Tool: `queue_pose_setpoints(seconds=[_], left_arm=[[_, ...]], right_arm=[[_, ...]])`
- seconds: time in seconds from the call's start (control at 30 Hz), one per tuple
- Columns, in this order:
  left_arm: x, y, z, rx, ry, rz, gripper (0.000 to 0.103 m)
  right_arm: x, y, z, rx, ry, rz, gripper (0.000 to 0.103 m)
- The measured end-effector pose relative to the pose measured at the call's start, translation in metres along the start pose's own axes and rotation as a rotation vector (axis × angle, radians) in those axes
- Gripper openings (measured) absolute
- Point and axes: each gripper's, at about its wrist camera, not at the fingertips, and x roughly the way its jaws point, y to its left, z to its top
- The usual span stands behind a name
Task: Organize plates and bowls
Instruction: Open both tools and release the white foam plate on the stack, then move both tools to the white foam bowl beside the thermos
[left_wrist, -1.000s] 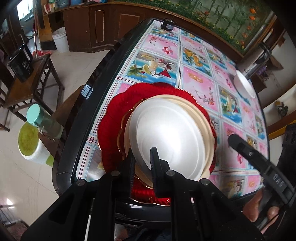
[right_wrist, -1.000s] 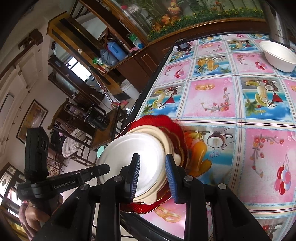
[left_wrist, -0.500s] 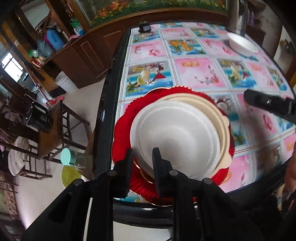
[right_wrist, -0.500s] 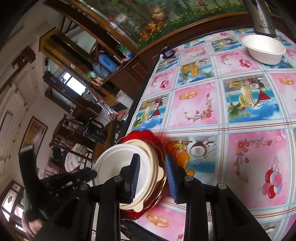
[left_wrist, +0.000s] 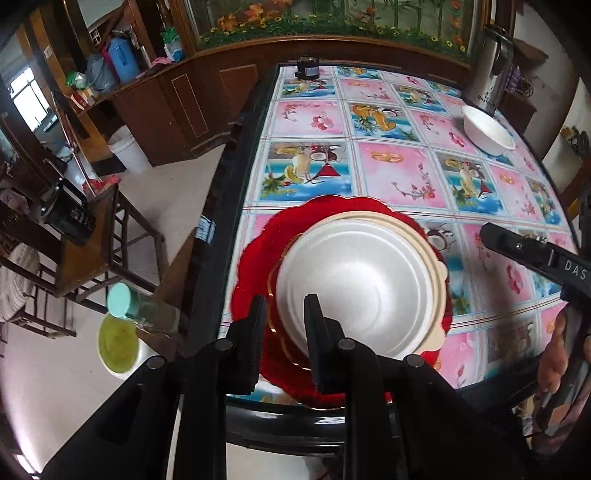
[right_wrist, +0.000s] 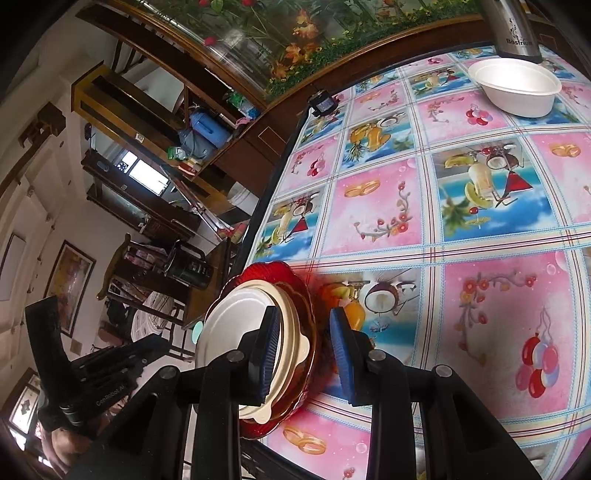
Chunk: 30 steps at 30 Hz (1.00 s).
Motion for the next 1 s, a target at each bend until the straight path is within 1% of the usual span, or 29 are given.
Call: queue_pose_setpoints(seconds=[0.07, 0.13, 0.17, 0.2, 0.23, 0.27, 0.3, 0.37, 0.47, 0.53, 0.57, 0.63, 0.8, 0.87, 1.0], left_arm=[[-0.003, -0.004, 0.001, -0.02, -0.017, -0.041, 0.018], [-0.007, -0.012, 0.002, -0.028, -0.035, -0.066, 0.018], [-0.009, -0.018, 0.002, -0.026, -0.043, -0.076, 0.023], [-0.011, -0.024, 0.003, -0.024, -0.052, -0.09, 0.035], [-0.013, -0.031, 0.005, -0.022, -0.066, -0.102, 0.043], [-0.016, -0.038, 0.006, -0.022, -0.084, -0.111, 0.058], [-0.019, -0.046, 0.009, -0.023, -0.103, -0.12, 0.063], [-0.023, -0.061, 0.017, -0.026, -0.126, -0.155, 0.063], [-0.021, -0.088, 0.033, -0.031, -0.113, -0.228, 0.063], [-0.015, -0.109, 0.046, -0.028, -0.084, -0.279, 0.066], [-0.012, -0.116, 0.049, -0.025, -0.07, -0.29, 0.068], [-0.002, -0.135, 0.061, -0.025, -0.029, -0.313, 0.068], [0.022, -0.179, 0.087, -0.015, 0.06, -0.348, 0.068], [0.033, -0.194, 0.103, -0.022, 0.091, -0.362, 0.068], [0.054, -0.221, 0.145, -0.036, 0.114, -0.339, 0.068]], right_arm=[[0.0, 0.0, 0.0, 0.002, -0.004, -0.004, 0.031], [-0.001, -0.001, 0.001, 0.007, -0.009, -0.005, 0.031], [-0.002, -0.002, 0.001, 0.011, -0.012, -0.005, 0.031], [-0.003, -0.004, 0.003, 0.013, -0.017, -0.007, 0.031], [-0.005, -0.005, 0.004, 0.016, -0.022, -0.009, 0.031], [-0.006, -0.007, 0.005, 0.02, -0.027, -0.009, 0.031], [-0.008, -0.009, 0.007, 0.025, -0.031, -0.009, 0.031], [-0.012, -0.015, 0.009, 0.035, -0.041, -0.014, 0.031], [-0.019, -0.028, 0.013, 0.053, -0.05, -0.022, 0.031], [-0.025, -0.04, 0.016, 0.068, -0.062, -0.032, 0.032], [-0.029, -0.046, 0.018, 0.077, -0.07, -0.037, 0.032], [-0.039, -0.064, 0.025, 0.105, -0.095, -0.045, 0.033], [-0.072, -0.124, 0.044, 0.203, -0.171, -0.085, 0.036], [-0.082, -0.147, 0.051, 0.241, -0.189, -0.096, 0.036], [-0.108, -0.189, 0.076, 0.303, -0.241, -0.124, 0.038]])
